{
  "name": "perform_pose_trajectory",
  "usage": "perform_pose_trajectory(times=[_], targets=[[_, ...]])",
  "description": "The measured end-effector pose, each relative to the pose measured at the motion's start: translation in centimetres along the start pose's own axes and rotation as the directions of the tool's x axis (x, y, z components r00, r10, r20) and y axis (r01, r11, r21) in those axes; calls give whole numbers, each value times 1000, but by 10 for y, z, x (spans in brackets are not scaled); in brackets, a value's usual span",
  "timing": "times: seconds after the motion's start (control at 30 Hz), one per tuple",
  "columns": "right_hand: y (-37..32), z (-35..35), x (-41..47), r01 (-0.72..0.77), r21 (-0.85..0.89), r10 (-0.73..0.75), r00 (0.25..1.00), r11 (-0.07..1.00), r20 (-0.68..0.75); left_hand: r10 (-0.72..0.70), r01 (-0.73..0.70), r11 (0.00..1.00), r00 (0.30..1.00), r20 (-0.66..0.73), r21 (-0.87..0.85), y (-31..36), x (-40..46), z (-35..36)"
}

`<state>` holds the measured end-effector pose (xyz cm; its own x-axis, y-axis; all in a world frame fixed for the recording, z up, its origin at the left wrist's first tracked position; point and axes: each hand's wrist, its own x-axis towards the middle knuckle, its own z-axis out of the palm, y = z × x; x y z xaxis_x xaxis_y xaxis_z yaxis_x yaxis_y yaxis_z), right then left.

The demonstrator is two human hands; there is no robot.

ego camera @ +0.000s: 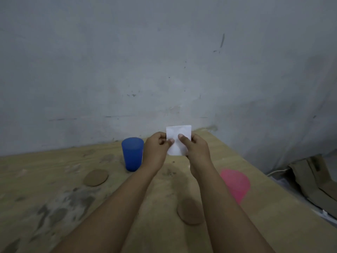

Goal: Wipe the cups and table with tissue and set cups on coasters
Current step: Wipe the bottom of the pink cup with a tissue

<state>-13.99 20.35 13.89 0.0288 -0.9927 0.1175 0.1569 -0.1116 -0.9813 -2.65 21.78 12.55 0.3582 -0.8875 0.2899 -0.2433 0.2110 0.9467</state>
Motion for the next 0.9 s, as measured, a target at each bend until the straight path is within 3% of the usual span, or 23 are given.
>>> perform_pose_trajectory(times=[0.17,0.4,0.63,0.9], targets=[[-11,-18,-65,24,-5,-24,1000,1000,-10,23,-25,999,998,52,33,20,-53,-18],[-4,-65,-133,37,-55,-42,995,998,-95,-2,8,999,993,121,-49,25,-130,-10],[15,-122,-162,56,-119,-89,953,991,-291,-4,30,994,971,239,-105,13,-170,26],[46,-172,-158,-44,-172,-60,830,984,-554,16,-1,998,966,256,-58,-9,-171,64]])
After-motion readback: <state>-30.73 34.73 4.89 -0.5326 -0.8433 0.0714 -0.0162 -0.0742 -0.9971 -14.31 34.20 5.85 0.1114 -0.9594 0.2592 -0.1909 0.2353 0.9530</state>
